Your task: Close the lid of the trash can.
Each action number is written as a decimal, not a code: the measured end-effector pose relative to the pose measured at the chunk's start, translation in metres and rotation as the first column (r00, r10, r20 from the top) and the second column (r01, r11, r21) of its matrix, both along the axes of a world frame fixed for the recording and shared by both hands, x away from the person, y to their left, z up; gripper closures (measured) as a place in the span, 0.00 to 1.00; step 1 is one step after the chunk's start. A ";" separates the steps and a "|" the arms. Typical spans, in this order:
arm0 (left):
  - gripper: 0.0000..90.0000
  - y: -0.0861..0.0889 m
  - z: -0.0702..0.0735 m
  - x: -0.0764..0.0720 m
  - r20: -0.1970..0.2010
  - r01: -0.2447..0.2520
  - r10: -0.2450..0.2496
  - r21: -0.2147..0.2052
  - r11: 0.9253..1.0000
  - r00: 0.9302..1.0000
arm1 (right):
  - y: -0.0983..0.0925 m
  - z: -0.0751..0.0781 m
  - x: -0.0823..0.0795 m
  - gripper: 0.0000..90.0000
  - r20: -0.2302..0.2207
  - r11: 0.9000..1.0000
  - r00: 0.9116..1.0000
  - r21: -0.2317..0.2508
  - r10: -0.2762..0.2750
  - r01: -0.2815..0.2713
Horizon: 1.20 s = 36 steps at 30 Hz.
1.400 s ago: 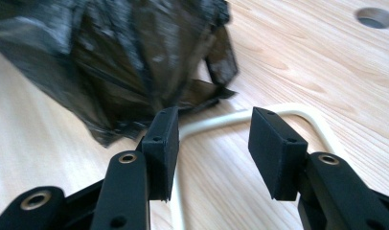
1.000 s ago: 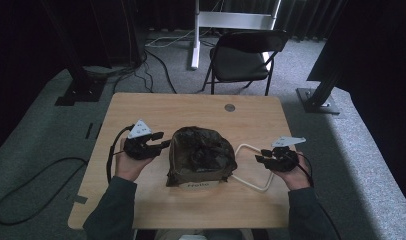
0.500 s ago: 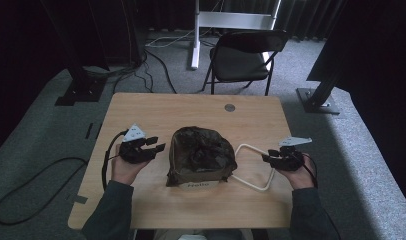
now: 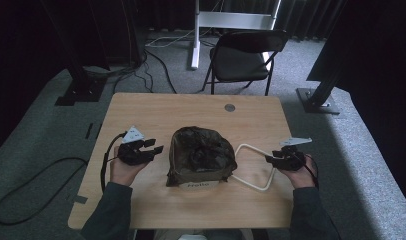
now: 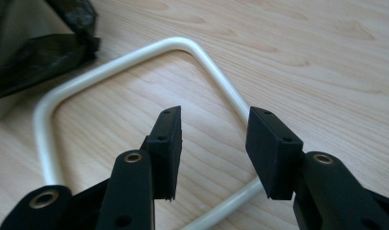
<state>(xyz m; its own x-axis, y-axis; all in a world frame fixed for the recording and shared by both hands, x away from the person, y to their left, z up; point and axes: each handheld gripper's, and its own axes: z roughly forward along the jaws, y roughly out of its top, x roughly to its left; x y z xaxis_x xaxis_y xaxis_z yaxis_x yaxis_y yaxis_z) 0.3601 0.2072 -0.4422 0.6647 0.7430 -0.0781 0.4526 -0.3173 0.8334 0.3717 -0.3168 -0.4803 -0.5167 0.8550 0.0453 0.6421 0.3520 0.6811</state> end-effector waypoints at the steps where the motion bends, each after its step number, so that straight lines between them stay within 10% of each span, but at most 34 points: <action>1: 0.60 0.000 0.000 0.000 -0.001 -0.001 0.001 0.000 1.000 1.000 | -0.001 -0.002 0.001 0.62 -0.004 1.000 1.000 -0.002 -0.007 0.007; 19: 0.59 -0.002 -0.003 0.002 -0.011 0.005 -0.005 0.004 1.000 1.000 | -0.010 -0.034 0.018 0.65 -0.073 0.986 0.991 -0.126 -0.115 0.106; 36: 0.59 -0.005 -0.005 0.003 -0.031 0.026 -0.025 0.017 1.000 0.999 | -0.007 -0.044 0.024 0.75 -0.096 0.984 0.986 -0.128 -0.136 0.123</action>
<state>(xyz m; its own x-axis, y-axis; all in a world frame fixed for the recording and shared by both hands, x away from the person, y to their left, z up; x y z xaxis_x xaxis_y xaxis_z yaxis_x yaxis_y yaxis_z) 0.3632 0.2018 -0.4472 0.6811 0.7272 -0.0858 0.4696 -0.3439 0.8131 0.3954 -0.3240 -0.5246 -0.3990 0.9168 -0.0147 0.7526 0.3367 0.5658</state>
